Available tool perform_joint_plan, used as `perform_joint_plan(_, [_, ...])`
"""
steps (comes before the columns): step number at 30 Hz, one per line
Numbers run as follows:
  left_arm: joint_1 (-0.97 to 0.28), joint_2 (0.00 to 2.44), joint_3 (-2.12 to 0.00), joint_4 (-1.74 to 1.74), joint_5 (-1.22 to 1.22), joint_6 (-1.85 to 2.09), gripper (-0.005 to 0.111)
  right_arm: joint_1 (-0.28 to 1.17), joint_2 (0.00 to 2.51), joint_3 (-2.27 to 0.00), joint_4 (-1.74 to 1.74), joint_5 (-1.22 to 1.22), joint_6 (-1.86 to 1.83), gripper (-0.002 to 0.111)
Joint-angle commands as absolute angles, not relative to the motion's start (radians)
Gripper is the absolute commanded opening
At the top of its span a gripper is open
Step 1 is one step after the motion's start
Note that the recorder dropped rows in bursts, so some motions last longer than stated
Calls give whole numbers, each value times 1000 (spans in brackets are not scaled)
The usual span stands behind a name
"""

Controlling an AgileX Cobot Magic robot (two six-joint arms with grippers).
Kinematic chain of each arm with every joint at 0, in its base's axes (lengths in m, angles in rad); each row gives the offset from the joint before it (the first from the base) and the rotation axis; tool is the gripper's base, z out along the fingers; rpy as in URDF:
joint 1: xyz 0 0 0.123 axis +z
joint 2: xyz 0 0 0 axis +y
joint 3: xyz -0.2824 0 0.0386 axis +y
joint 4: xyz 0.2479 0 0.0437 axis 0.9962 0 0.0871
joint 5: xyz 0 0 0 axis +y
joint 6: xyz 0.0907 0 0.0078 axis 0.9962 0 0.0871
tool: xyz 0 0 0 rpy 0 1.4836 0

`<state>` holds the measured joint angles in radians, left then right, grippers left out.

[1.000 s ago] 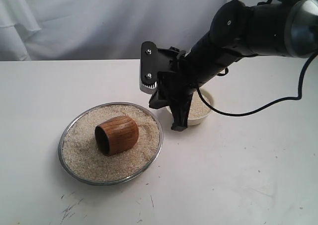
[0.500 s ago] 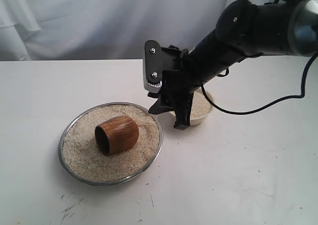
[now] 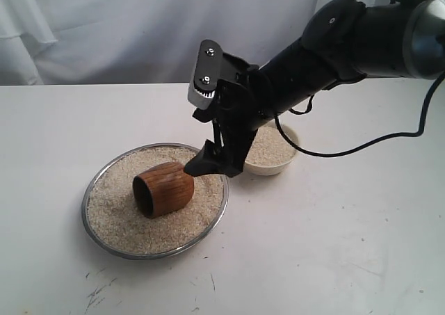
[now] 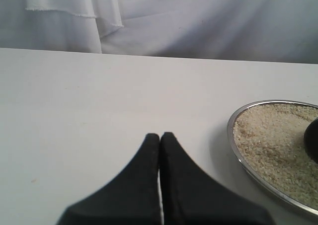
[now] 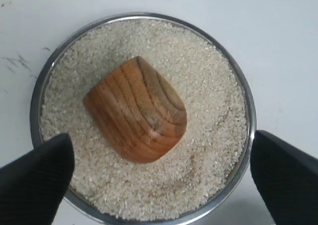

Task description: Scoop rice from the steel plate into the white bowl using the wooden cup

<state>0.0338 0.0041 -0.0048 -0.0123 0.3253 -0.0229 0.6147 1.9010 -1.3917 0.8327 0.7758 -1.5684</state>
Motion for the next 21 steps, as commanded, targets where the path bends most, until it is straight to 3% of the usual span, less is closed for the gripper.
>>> perform_joint_plan(1, [31,0,0,-12,319,-24,0,611,1898,-1393,914,753,-1557,87])
perform_joint_plan(8, [31,0,0,-12,319,-24,0,611,1898,-1393,931,781,-1528,87])
perform_joint_plan(21, [31,0,0,-12,319,-24,0,611,1968,-1394,861,595,-1789,87])
